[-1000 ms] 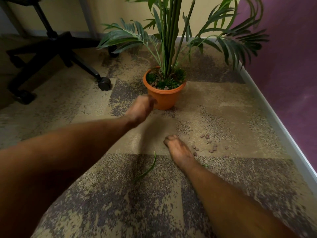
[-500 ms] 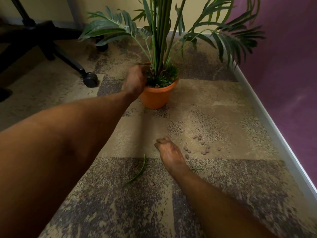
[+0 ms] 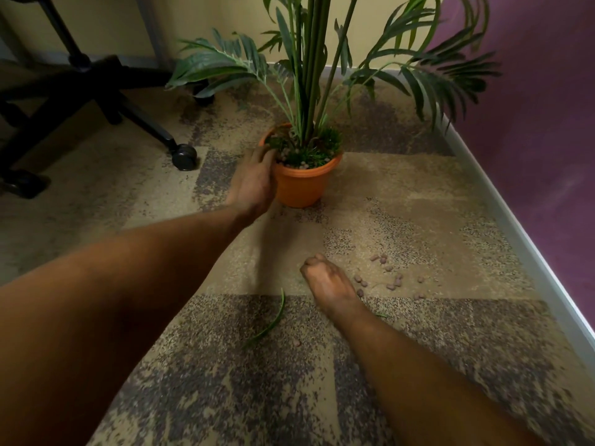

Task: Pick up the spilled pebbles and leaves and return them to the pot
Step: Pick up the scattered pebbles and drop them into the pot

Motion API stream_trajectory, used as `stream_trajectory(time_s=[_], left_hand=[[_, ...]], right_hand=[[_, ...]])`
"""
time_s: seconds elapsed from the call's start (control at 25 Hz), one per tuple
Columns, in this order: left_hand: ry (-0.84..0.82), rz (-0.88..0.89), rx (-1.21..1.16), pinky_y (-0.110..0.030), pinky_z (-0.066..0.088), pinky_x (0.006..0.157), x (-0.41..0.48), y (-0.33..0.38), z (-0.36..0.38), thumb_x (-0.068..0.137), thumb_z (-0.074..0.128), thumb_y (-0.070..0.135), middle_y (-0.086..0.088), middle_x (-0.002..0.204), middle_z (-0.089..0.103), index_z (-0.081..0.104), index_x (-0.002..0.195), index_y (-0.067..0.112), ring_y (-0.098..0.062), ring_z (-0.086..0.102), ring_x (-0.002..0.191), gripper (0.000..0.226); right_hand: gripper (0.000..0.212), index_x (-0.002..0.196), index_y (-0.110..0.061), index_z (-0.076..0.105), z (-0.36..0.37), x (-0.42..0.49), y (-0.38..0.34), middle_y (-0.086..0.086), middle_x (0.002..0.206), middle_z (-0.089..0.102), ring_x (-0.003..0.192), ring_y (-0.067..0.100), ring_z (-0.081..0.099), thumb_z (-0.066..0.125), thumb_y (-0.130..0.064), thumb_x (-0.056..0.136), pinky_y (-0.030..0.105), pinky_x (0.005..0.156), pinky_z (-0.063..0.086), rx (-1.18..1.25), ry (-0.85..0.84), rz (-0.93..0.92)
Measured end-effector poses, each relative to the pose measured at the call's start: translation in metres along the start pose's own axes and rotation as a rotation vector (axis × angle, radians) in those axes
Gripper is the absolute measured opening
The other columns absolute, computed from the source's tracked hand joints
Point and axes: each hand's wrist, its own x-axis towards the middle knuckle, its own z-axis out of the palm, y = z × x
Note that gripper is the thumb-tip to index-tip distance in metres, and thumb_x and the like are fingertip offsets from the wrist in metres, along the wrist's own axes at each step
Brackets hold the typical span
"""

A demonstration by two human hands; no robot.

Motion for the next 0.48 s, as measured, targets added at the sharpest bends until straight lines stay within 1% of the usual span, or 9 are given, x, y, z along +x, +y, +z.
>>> stream_trajectory(time_s=[0.08, 0.16, 0.24, 0.28, 0.32, 0.4, 0.48], left_hand=[[-0.075, 0.007, 0.044, -0.052, 0.040, 0.117, -0.026, -0.003, 0.012, 0.097, 0.053, 0.019, -0.015, 0.162, 0.037, 0.033, 0.158, 0.012, -0.036, 0.038, 0.145, 0.064], [-0.182, 0.028, 0.080, -0.052, 0.033, 0.122, -0.055, -0.006, 0.027, 0.100, 0.053, 0.025, -0.016, 0.167, 0.029, 0.024, 0.162, 0.012, -0.036, 0.032, 0.150, 0.069], [-0.322, 0.044, 0.126, -0.050, 0.024, 0.127, -0.078, -0.007, 0.040, 0.104, 0.049, 0.031, -0.017, 0.171, 0.020, 0.016, 0.164, 0.011, -0.036, 0.022, 0.156, 0.072], [-0.385, 0.045, 0.141, -0.050, 0.019, 0.129, -0.087, -0.005, 0.046, 0.105, 0.046, 0.033, -0.016, 0.172, 0.016, 0.013, 0.165, 0.011, -0.035, 0.018, 0.158, 0.072], [-0.429, 0.049, 0.150, -0.049, 0.016, 0.129, -0.095, -0.003, 0.051, 0.106, 0.043, 0.036, -0.016, 0.173, 0.013, 0.010, 0.166, 0.011, -0.035, 0.016, 0.159, 0.072], [-0.463, 0.072, 0.151, -0.047, 0.013, 0.130, -0.105, 0.002, 0.059, 0.108, 0.036, 0.039, -0.016, 0.173, 0.010, 0.009, 0.165, 0.011, -0.034, 0.014, 0.159, 0.069], [-0.483, 0.092, 0.144, -0.046, 0.011, 0.131, -0.114, 0.002, 0.069, 0.109, 0.029, 0.042, -0.016, 0.174, 0.008, 0.008, 0.166, 0.011, -0.033, 0.011, 0.160, 0.068]], right_hand=[[0.039, 0.117, -0.008, 0.065, -0.008, 0.005, 0.006, 0.009, 0.117, 0.061, 0.105, 0.023, 0.061, 0.071, 0.011, 0.084, 0.038, 0.091, 0.057, -0.010, -0.015, 0.033], [0.034, 0.113, -0.011, 0.064, -0.017, 0.014, 0.012, 0.009, 0.118, 0.060, 0.103, 0.023, 0.062, 0.076, 0.003, 0.084, 0.041, 0.087, 0.061, 0.017, 0.004, 0.083], [0.021, 0.111, -0.009, 0.066, -0.031, 0.026, 0.014, 0.012, 0.119, 0.061, 0.108, 0.024, 0.062, 0.068, 0.001, 0.092, 0.039, 0.090, 0.058, 0.036, 0.069, 0.089], [0.019, 0.111, -0.008, 0.068, -0.039, 0.033, 0.014, 0.012, 0.118, 0.062, 0.111, 0.024, 0.060, 0.062, 0.002, 0.095, 0.037, 0.092, 0.056, 0.031, 0.109, 0.078], [0.020, 0.110, -0.007, 0.069, -0.047, 0.042, 0.014, 0.011, 0.116, 0.063, 0.112, 0.024, 0.059, 0.056, 0.003, 0.097, 0.036, 0.091, 0.053, 0.027, 0.159, 0.062], [0.023, 0.104, -0.009, 0.069, -0.063, 0.061, 0.012, 0.009, 0.108, 0.063, 0.107, 0.025, 0.057, 0.051, 0.004, 0.096, 0.037, 0.084, 0.052, 0.040, 0.242, 0.012], [0.019, 0.093, -0.011, 0.066, -0.074, 0.083, 0.009, 0.008, 0.100, 0.063, 0.102, 0.026, 0.057, 0.052, 0.001, 0.092, 0.042, 0.078, 0.054, 0.030, 0.295, -0.047]])
